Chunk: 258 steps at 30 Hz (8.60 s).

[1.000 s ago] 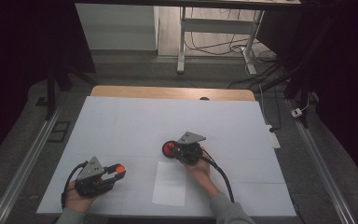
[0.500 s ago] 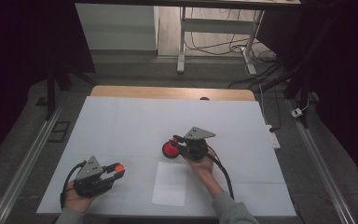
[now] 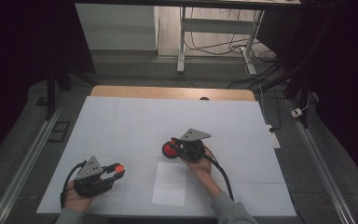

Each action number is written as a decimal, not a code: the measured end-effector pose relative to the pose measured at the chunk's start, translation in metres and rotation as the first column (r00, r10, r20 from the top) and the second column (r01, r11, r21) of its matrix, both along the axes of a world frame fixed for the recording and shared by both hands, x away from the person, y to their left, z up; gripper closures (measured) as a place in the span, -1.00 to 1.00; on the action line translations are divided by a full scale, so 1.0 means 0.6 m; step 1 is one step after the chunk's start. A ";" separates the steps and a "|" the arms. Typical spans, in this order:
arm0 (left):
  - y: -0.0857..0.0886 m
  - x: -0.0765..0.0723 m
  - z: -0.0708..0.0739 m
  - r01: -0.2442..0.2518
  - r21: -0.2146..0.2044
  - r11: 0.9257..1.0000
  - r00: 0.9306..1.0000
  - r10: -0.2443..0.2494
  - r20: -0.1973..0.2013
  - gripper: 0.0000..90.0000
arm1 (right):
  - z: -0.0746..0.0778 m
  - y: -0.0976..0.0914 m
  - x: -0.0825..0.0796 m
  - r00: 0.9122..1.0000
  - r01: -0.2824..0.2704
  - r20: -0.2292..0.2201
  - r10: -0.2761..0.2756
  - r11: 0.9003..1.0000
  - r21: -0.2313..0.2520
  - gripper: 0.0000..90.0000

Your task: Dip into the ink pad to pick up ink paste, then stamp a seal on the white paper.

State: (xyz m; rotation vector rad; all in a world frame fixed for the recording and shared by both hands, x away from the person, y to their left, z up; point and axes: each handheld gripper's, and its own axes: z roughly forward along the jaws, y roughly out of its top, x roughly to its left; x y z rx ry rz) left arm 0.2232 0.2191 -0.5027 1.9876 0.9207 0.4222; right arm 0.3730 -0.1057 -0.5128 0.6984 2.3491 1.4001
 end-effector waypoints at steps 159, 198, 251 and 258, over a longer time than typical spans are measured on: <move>0.011 0.007 -0.006 -0.024 0.001 1.000 1.000 0.024 -0.002 0.44 | 0.058 -0.094 -0.086 0.999 -0.047 0.004 0.047 0.994 0.097 0.61; 0.009 0.008 -0.007 -0.022 0.004 1.000 1.000 0.022 -0.004 0.44 | 0.062 -0.096 -0.143 0.990 -0.137 -0.002 0.138 0.988 0.077 0.61; 0.007 0.009 -0.008 -0.014 0.009 1.000 1.000 0.014 -0.007 0.44 | 0.014 -0.036 -0.157 0.967 -0.245 -0.077 0.243 0.969 -0.015 0.60; 0.005 0.012 -0.010 -0.008 0.017 1.000 1.000 0.009 -0.008 0.44 | 0.007 -0.032 -0.153 0.966 -0.248 -0.088 0.245 0.968 -0.028 0.60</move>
